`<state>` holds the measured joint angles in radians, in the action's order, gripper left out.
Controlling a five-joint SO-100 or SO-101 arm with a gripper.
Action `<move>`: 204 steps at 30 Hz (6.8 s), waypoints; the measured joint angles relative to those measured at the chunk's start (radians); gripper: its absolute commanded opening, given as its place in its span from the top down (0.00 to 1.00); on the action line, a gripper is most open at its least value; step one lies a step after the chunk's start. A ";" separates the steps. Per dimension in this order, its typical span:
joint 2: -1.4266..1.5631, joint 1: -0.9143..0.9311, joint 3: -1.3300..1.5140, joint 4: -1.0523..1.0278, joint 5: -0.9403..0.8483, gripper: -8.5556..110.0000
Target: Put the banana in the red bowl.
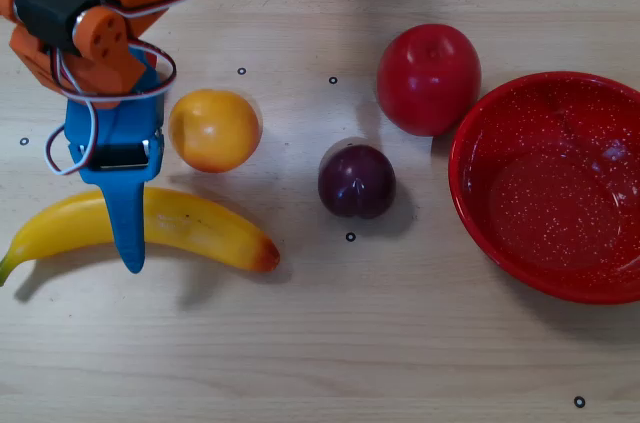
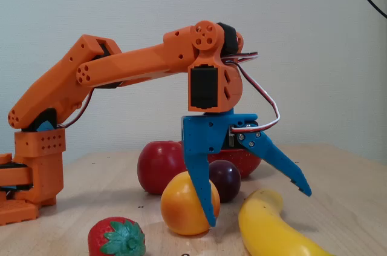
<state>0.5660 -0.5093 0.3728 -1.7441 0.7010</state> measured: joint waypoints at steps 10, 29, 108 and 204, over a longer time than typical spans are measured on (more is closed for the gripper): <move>-0.087 0.002 -0.046 0.067 0.008 0.51; -0.114 0.002 -0.074 0.072 0.008 0.62; 0.923 0.710 0.623 0.058 -0.508 0.93; 2.332 0.554 2.364 0.727 -0.548 0.93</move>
<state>2.8977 0.0445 2.7366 -1.0170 0.1534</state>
